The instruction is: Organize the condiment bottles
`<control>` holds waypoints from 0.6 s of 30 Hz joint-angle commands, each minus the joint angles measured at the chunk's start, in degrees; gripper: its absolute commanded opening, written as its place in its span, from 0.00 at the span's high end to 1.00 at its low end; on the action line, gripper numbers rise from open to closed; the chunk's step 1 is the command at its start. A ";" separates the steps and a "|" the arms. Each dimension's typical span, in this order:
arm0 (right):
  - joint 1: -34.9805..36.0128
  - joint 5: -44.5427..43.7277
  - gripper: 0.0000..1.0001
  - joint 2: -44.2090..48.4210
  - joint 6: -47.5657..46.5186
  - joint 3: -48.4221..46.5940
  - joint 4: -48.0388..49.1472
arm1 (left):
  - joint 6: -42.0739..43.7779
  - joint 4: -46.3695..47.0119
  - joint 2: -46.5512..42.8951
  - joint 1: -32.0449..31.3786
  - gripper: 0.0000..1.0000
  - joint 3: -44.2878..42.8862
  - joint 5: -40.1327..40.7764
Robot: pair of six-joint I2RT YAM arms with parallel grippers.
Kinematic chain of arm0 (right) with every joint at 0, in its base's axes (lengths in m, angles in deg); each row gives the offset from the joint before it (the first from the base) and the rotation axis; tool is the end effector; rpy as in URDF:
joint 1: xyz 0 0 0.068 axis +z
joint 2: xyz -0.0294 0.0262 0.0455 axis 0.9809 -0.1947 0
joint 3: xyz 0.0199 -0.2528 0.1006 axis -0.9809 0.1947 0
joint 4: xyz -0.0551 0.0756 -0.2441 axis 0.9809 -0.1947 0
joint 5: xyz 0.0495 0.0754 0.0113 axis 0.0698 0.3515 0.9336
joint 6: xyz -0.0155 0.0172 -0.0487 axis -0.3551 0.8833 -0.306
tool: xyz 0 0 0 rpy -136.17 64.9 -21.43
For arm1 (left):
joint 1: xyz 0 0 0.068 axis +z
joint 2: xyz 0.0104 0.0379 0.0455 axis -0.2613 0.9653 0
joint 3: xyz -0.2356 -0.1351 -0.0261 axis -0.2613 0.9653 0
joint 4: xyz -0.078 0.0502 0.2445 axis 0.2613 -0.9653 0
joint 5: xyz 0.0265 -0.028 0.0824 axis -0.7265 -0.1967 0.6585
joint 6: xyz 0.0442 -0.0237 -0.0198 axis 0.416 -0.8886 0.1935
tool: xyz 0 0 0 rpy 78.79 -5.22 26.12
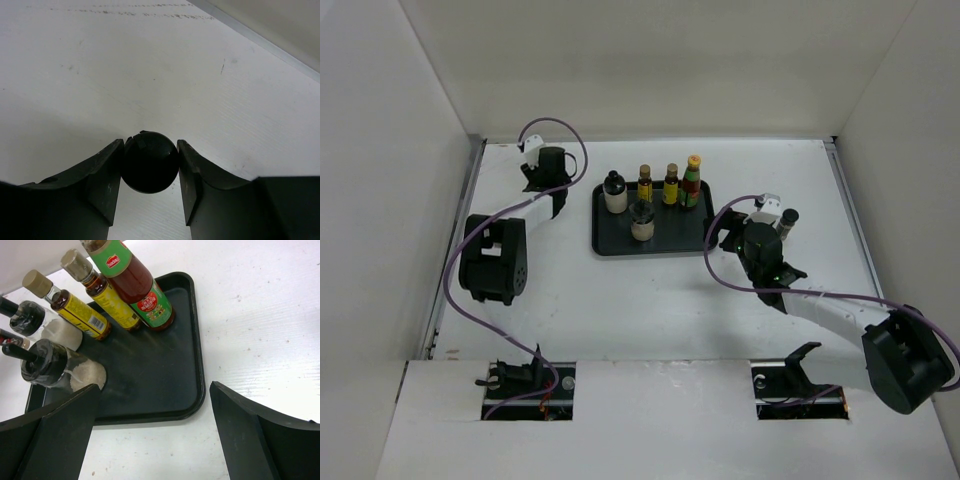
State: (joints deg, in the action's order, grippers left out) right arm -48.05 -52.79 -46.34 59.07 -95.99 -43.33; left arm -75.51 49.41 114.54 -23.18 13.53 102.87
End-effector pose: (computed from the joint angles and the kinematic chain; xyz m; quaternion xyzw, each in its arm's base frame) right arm 0.2258 0.1192 0.2227 0.1074 0.7787 0.1754 0.5927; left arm 0.4258 -0.0435 0.2090 -0.2643 0.8064 0.0469 0.5269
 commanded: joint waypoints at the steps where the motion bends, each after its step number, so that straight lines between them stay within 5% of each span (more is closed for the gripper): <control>1: 0.00 0.07 0.02 0.88 -0.36 -1.24 2.27 | 0.26 2.73 -6.19 -0.01 0.69 2.37 3.07; 10: 0.00 0.07 0.02 1.14 -0.36 -1.16 2.27 | 0.17 6.34 -24.38 -9.13 0.70 16.43 5.98; 18: -0.09 -0.10 0.01 1.49 -0.36 -0.98 2.19 | -0.53 6.69 -27.74 -20.74 0.70 20.14 6.16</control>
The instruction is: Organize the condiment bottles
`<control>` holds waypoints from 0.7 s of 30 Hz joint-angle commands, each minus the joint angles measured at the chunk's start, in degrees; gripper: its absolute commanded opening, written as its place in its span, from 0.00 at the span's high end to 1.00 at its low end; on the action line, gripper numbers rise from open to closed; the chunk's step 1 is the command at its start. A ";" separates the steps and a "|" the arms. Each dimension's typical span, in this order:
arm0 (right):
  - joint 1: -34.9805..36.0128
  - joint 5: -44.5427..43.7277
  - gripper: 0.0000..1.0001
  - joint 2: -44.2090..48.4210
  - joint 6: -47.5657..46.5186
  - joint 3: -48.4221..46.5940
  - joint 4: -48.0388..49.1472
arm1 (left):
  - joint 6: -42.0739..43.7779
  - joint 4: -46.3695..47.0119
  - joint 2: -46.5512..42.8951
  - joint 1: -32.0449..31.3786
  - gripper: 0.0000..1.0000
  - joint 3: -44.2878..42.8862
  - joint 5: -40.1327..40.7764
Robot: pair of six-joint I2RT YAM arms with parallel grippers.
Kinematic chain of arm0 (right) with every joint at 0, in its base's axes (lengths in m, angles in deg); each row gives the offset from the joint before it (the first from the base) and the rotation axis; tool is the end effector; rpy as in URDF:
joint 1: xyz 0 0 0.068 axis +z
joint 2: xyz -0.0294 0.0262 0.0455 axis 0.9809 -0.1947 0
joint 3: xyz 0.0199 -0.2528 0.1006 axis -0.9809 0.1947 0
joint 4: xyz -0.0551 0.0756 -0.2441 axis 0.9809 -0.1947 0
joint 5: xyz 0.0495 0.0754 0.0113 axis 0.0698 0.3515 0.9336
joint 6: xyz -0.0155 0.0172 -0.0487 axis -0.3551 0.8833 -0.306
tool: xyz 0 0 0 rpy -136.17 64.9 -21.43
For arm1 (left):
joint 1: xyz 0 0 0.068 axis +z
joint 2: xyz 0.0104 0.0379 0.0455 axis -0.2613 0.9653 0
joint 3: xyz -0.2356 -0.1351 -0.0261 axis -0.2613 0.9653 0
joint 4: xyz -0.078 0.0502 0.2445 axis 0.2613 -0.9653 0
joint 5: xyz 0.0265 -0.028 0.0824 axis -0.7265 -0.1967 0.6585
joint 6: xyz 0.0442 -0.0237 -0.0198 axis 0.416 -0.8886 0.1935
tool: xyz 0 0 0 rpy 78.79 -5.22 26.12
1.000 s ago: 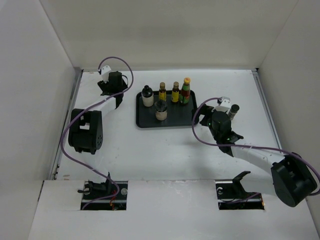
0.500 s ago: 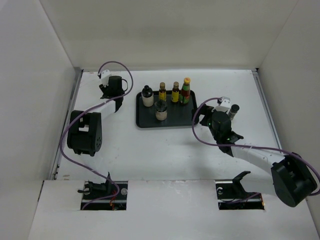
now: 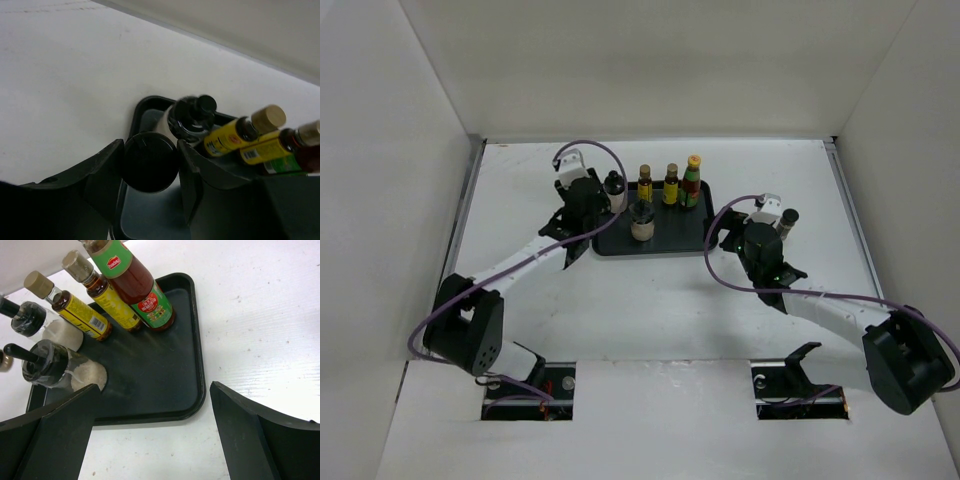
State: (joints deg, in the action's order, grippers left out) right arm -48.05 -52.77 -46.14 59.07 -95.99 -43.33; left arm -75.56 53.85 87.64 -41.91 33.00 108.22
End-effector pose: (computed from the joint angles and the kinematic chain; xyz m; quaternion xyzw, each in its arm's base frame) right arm 0.2254 0.1190 0.2235 0.1076 0.7777 0.1763 0.5937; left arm 0.2979 -0.1286 0.2718 -0.1765 0.7734 -0.0549 0.6064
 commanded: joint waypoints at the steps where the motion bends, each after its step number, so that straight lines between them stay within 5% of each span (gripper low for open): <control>1: -0.27 -0.12 0.01 1.38 -0.36 -0.98 2.19 | -0.49 2.60 -0.48 -2.98 0.70 0.49 0.63; 15: -0.09 -0.48 0.01 1.73 -0.62 -0.89 2.19 | -0.05 7.08 11.29 -8.96 0.69 1.62 2.21; 21: -0.44 -0.91 0.01 2.96 -0.80 -0.36 2.19 | -0.31 10.24 12.44 -9.31 0.52 4.70 3.96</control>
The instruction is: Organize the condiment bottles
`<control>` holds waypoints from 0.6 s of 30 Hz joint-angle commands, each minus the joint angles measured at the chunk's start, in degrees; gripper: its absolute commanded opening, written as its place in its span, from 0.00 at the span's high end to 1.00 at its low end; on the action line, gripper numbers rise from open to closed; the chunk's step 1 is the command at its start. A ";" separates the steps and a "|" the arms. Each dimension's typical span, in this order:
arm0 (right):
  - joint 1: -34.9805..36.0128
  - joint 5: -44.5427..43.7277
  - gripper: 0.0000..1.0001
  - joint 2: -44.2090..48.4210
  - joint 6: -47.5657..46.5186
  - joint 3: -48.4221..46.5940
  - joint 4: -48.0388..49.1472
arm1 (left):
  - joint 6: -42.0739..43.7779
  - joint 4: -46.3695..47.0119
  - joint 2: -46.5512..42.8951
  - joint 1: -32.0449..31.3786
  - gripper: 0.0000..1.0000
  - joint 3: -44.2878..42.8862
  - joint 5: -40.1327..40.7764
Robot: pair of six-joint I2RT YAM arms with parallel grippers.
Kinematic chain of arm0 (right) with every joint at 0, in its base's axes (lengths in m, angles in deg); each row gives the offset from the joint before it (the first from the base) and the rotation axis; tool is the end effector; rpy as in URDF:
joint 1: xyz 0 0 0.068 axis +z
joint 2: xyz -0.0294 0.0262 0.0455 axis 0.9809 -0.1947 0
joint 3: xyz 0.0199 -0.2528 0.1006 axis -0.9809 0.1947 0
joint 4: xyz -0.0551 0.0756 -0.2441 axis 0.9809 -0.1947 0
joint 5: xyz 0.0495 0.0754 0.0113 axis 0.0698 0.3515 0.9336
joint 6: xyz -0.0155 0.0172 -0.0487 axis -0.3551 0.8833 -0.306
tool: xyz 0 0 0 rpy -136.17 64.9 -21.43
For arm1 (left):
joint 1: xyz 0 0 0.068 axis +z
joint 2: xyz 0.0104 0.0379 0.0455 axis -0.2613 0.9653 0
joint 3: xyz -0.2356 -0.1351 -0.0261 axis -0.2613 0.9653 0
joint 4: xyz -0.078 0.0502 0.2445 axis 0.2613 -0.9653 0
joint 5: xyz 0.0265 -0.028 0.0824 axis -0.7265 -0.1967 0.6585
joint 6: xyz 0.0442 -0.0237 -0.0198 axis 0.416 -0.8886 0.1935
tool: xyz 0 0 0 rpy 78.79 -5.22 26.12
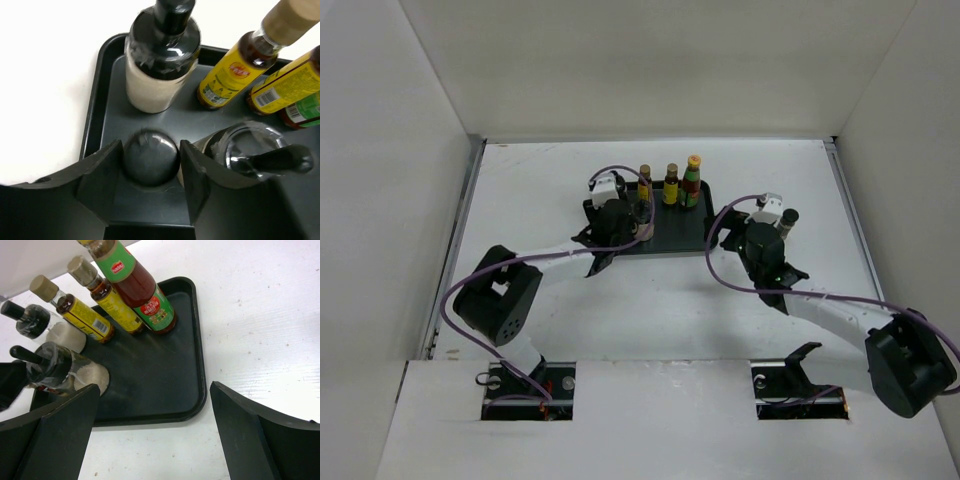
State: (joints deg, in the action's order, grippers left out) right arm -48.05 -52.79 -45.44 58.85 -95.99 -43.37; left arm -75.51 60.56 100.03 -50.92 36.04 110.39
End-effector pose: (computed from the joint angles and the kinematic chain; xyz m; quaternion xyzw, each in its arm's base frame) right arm 0.2243 0.1183 0.2263 0.1070 0.7744 0.1779 0.5976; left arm 0.2931 -0.1860 0.1975 -0.1040 0.8201 -0.0452 0.5609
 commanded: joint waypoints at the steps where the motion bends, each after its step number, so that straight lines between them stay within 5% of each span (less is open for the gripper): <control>1: -0.44 -0.98 0.01 2.53 -0.58 -0.28 2.23 | -0.44 3.71 -0.47 -0.31 0.46 2.10 2.24; 7: -0.27 -1.86 0.09 5.16 -1.28 0.51 2.76 | -0.45 5.56 -6.44 -0.31 0.16 5.00 3.56; 10: -0.44 -2.12 0.27 7.09 -1.55 1.13 2.85 | -0.53 5.65 -11.79 -0.48 0.08 6.49 3.64; 14: -0.44 -2.04 0.65 7.63 -1.55 0.87 2.14 | -0.80 7.05 -20.32 -2.15 0.00 9.65 4.70; 18: -0.44 -3.00 0.77 7.45 -2.69 -0.19 0.12 | -0.88 12.40 -32.26 -3.56 0.00 18.43 7.07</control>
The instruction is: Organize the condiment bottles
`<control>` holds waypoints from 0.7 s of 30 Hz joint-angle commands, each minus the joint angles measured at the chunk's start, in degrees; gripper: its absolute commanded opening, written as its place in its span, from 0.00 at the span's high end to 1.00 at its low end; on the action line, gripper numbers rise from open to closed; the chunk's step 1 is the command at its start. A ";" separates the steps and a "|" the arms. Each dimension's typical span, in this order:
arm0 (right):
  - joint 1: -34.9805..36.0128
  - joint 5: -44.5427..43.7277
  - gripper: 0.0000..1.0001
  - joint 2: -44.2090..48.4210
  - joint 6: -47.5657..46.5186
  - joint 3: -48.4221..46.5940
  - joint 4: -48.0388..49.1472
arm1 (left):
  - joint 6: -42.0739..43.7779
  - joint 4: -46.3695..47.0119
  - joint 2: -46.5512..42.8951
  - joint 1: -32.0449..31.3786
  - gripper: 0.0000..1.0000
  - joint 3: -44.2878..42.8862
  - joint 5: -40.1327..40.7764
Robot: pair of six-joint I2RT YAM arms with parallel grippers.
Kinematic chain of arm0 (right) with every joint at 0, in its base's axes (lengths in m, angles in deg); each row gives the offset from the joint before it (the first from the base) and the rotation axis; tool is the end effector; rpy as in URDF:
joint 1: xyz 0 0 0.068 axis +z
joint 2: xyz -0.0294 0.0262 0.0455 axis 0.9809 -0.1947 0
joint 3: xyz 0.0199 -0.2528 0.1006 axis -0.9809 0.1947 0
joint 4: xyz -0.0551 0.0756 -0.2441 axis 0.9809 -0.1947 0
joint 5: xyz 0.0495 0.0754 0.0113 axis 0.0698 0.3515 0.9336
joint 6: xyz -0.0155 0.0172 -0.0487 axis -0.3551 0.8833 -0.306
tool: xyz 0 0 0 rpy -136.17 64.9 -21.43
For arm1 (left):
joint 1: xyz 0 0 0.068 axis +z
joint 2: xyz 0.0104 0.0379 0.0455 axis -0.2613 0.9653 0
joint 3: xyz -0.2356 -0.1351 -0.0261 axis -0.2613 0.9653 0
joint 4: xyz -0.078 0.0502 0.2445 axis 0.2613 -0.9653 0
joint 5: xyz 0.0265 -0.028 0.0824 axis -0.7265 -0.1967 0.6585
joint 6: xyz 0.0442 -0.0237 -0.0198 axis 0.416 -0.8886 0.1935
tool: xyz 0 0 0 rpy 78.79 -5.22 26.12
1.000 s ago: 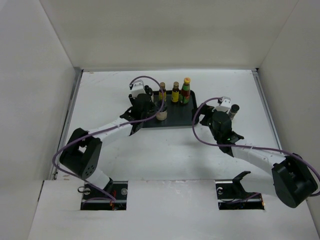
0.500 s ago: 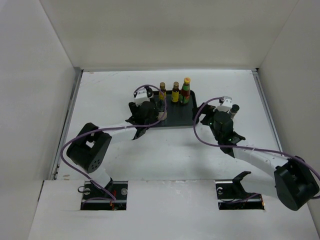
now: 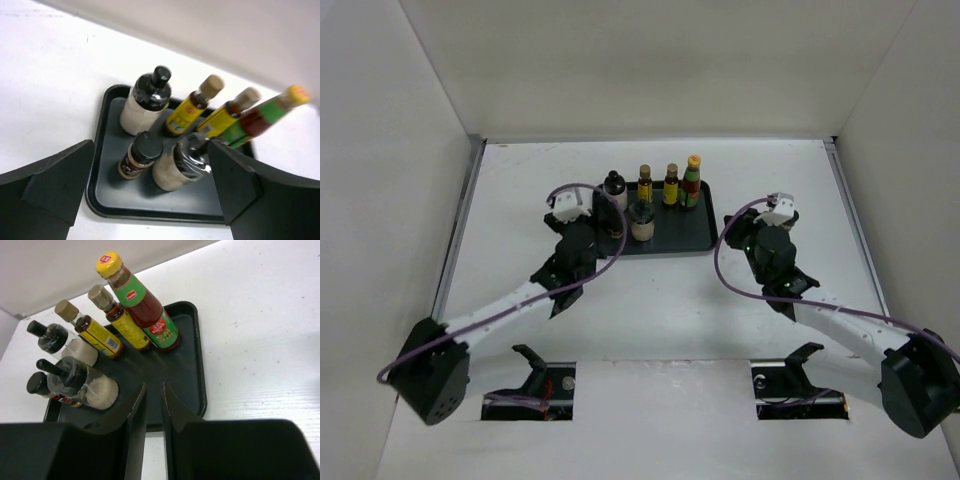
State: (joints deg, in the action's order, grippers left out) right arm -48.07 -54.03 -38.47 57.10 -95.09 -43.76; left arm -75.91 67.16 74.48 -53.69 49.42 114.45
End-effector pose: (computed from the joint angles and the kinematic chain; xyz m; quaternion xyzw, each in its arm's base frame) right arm 0.2098 0.1088 0.2476 0.1102 0.7438 0.1845 0.6330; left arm 0.2195 -0.1462 0.2609 -0.1576 0.7270 -0.1293 0.6557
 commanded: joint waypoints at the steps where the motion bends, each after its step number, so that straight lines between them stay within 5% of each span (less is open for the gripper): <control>1: -0.42 -2.37 0.77 0.48 -1.03 -1.08 0.34 | -0.67 6.60 -10.05 -0.78 0.00 7.86 3.71; 4: -1.91 -4.12 0.64 0.30 -1.47 -1.52 -0.62 | -1.80 6.52 -19.98 -0.61 0.00 15.16 6.08; 8: -5.42 -9.30 0.16 1.97 -1.55 -3.80 -6.50 | -5.05 6.78 -29.23 0.09 0.00 24.22 8.54; 9: -6.91 -11.06 0.10 2.67 -1.99 -4.68 -8.78 | -5.84 6.69 -30.46 0.79 0.00 25.63 8.37; 21: -25.82 -10.30 0.01 -7.24 -5.16 -15.84 -25.86 | -12.88 12.14 -23.28 4.31 0.00 30.12 1.70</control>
State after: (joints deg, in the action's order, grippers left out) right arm -72.90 -65.88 -42.10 53.47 -108.40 -65.45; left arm -86.05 73.80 49.98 -49.67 79.21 118.93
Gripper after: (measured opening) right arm 0.996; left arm 0.997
